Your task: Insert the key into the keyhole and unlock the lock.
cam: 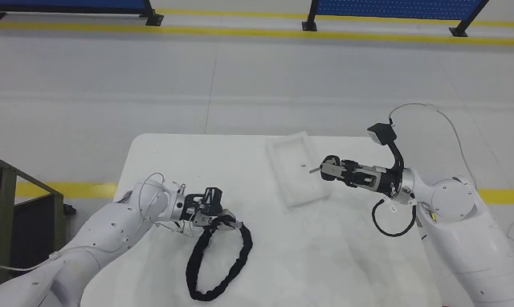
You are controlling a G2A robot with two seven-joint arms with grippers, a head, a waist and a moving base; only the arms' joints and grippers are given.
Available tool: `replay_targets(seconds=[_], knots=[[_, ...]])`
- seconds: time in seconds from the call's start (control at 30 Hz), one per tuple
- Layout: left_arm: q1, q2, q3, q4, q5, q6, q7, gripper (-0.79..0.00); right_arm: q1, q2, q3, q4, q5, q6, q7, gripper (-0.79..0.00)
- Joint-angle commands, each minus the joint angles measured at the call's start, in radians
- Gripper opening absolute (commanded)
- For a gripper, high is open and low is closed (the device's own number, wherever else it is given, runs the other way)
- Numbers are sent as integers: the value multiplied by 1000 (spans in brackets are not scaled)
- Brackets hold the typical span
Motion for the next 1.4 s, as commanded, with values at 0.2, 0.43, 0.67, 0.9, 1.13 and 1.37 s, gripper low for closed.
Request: replay_targets(seconds=[0.2, 0.43, 0.67, 0.9, 1.13, 1.37], knots=[[8, 60, -35, -286, -257, -52, -54, -785, -13, 1, -3, -39, -45, 32, -3, -785], [20, 77, -71, -414, -416, -63, -65, -785, -99, 18, 68, -228, -142, 150, 55, -785], [53, 60, -74, -461, -487, -30, -32, -785, -242, 37, 239, -447, -127, 243, 121, -785], [75, 45, -71, -474, -494, 4, 3, -785, -310, 41, 335, -532, -87, 231, 158, -785], [75, 45, -71, -474, -494, 4, 3, -785, -310, 41, 335, -532, -87, 231, 158, -785], [75, 45, -71, -474, -494, 4, 3, -785, -310, 41, 335, -532, -87, 231, 158, -785]])
